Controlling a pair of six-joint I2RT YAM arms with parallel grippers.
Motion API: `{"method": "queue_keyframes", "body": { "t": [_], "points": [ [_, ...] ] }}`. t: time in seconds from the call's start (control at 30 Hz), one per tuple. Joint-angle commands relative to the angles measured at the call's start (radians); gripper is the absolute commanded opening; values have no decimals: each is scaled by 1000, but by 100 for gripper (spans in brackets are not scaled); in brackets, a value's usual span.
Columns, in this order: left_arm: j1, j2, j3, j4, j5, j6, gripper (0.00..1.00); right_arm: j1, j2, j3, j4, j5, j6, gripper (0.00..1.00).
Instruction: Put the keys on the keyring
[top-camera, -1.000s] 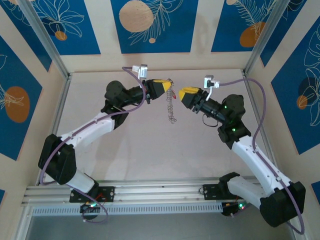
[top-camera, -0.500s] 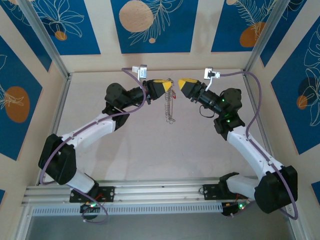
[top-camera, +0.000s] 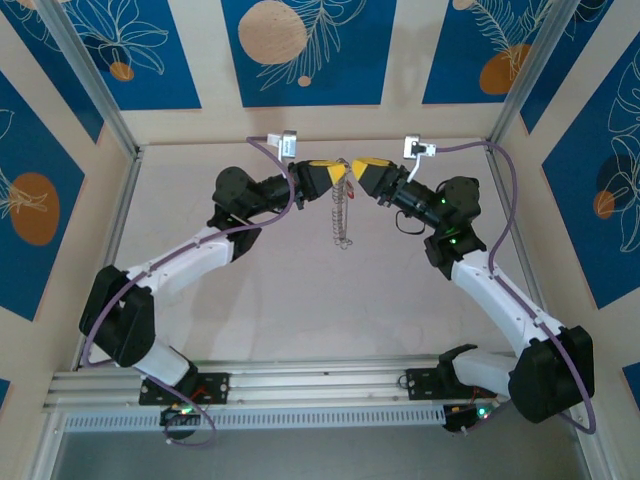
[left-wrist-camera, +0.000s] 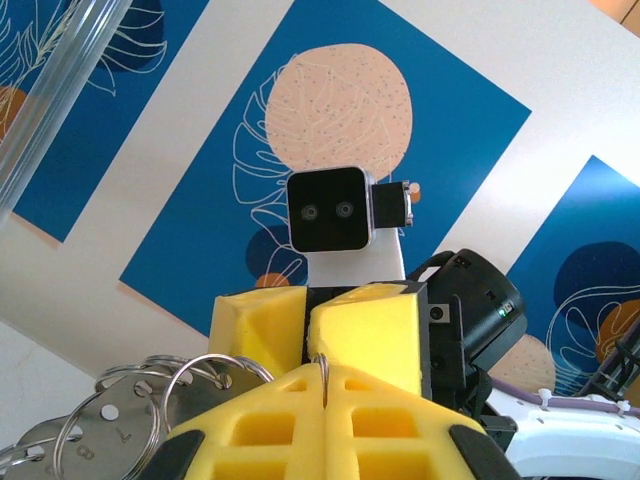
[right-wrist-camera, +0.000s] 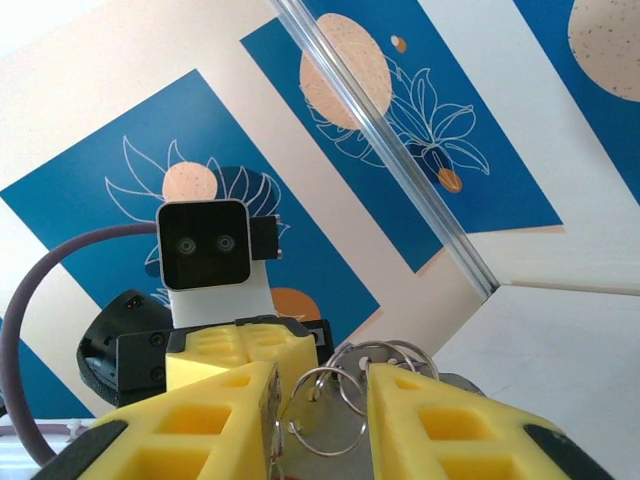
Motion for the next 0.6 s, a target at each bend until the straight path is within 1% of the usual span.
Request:
{"method": "queue_keyframes", "body": {
  "t": [0.0, 0.2, 0.43, 0.57],
  "points": [
    [-13, 1, 22, 65, -12, -3, 0, 10, 7, 32, 29, -5, -3, 29],
    [-15, 4, 26, 63, -12, -1, 0, 16, 9, 36, 18, -15, -10, 25],
    [-17, 6, 34, 58, -11, 1, 0, 17, 11, 26, 16, -22, -11, 25],
    [-16, 4, 38, 54, -11, 5, 0, 19, 11, 19, 18, -28, -8, 22]
  ]
}}
